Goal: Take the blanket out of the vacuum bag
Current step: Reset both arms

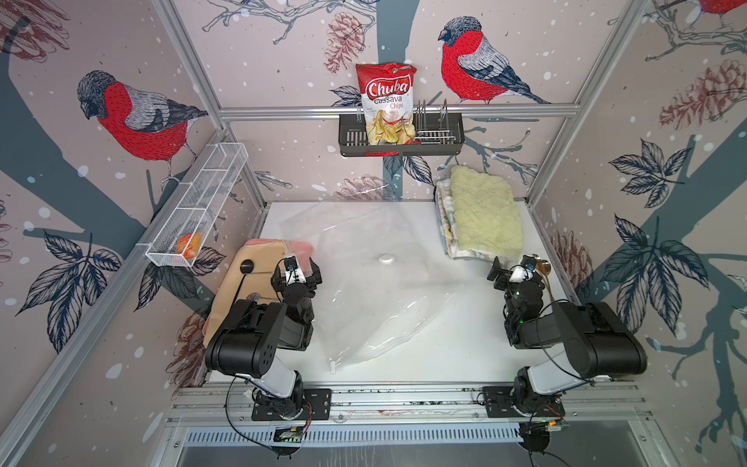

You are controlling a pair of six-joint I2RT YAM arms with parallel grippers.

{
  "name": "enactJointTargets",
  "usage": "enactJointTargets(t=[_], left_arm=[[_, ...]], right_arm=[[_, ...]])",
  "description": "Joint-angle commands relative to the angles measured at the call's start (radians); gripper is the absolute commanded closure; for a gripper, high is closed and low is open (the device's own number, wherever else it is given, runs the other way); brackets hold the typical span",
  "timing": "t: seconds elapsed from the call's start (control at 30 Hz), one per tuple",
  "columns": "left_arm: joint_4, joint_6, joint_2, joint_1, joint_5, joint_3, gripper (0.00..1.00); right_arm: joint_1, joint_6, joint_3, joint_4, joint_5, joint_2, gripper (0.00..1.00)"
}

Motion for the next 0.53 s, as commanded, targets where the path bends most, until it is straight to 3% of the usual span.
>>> enactJointTargets(t=[0.0,0.5], left_arm=[[0.024,0.005,0.001,-0.002,-0.011,-0.001,0.02],[0.008,0.004,-0.003,0.008,0.024,0.002,0.02]], right_arm=[[0.001,-0.010,0.000,0.039,0.015,0.002,0.00],[-0.003,-0.005,0.004,0.031,0.007,0.002,0.00]])
